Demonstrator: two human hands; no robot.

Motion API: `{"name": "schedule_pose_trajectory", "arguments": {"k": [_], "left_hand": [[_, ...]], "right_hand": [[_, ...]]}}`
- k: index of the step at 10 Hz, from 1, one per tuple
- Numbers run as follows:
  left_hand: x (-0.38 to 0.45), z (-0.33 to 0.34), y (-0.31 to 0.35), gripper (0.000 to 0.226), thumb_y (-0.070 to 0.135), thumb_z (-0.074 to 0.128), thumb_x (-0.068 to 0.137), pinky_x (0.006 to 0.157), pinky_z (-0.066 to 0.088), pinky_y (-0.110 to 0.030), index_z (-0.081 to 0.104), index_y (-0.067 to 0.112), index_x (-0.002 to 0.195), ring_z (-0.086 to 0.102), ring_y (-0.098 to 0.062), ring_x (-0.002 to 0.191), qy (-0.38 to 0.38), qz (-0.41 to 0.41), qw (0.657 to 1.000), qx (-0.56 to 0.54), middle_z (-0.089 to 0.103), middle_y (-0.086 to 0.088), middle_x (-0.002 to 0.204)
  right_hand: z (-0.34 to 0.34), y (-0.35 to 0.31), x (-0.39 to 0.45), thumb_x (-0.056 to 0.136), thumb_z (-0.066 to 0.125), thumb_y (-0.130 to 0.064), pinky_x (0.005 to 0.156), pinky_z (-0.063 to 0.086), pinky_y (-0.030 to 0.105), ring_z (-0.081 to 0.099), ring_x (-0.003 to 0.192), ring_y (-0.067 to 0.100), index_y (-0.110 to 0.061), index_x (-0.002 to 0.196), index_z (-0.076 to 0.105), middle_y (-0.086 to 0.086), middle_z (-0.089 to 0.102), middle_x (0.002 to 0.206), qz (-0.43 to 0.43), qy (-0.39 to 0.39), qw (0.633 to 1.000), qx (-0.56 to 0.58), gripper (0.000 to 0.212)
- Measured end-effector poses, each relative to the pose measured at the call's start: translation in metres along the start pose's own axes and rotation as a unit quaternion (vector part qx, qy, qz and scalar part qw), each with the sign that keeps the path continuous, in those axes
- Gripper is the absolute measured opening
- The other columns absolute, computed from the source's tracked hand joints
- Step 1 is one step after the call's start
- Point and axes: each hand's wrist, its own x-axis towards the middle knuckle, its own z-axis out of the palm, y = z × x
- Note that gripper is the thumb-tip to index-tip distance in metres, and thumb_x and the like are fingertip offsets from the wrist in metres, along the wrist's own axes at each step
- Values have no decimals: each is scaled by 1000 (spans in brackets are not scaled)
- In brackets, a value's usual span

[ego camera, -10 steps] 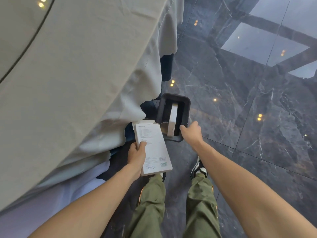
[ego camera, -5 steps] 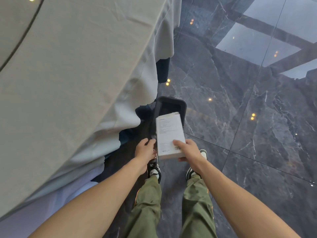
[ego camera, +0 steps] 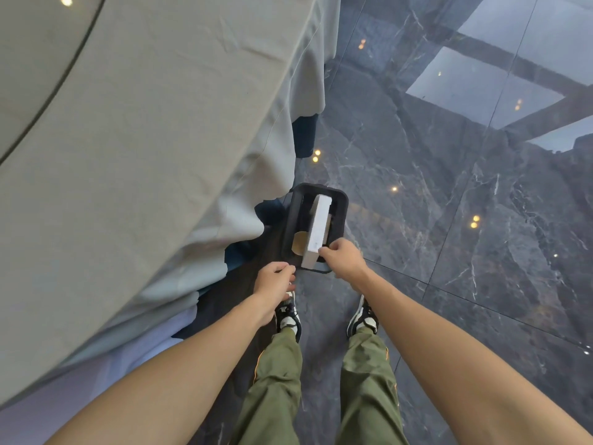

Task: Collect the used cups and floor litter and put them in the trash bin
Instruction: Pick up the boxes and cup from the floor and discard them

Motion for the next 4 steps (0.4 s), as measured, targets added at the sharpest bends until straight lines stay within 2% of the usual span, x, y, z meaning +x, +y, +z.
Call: {"name": "schedule_pose_trajectory", "arguments": {"k": [1, 2, 3, 4], "left_hand": [[-17, 5, 13, 35, 24, 59, 102, 103, 56, -45, 60, 17, 136, 69, -28, 113, -6, 33, 998, 48, 68, -9, 125], [-38, 7, 35, 42, 25, 57, 103, 103, 51, -35, 55, 18, 144, 64, -26, 124, -10, 103, 985, 140, 65, -7, 136], [-49, 5, 48, 49, 26, 55, 104, 103, 46, -34, 47, 18, 151, 58, -24, 132, -3, 164, 955, 246, 60, -7, 144], [-55, 1, 60, 55, 29, 54, 104, 108, 44, -40, 40, 18, 156, 51, -27, 140, 17, 201, 919, 340, 50, -7, 154]], "right_hand": [[-11, 12, -18, 93, 57, -33, 76, 57, 45, 62, 79, 23, 0, 110, 69, 9, 68, 89, -1, -33, 999, -28, 39], [-30, 14, -35, 97, 55, -30, 90, 59, 49, 68, 94, 26, -6, 113, 70, 12, 73, 104, -8, -56, 995, -77, 33], [-38, 9, -44, 97, 54, -28, 93, 57, 47, 68, 101, 28, -5, 116, 71, 13, 73, 114, -37, -56, 990, -124, 34], [-41, 1, -50, 98, 53, -28, 99, 54, 46, 64, 116, 32, -8, 127, 66, 13, 69, 128, -72, -51, 981, -174, 38]]}}
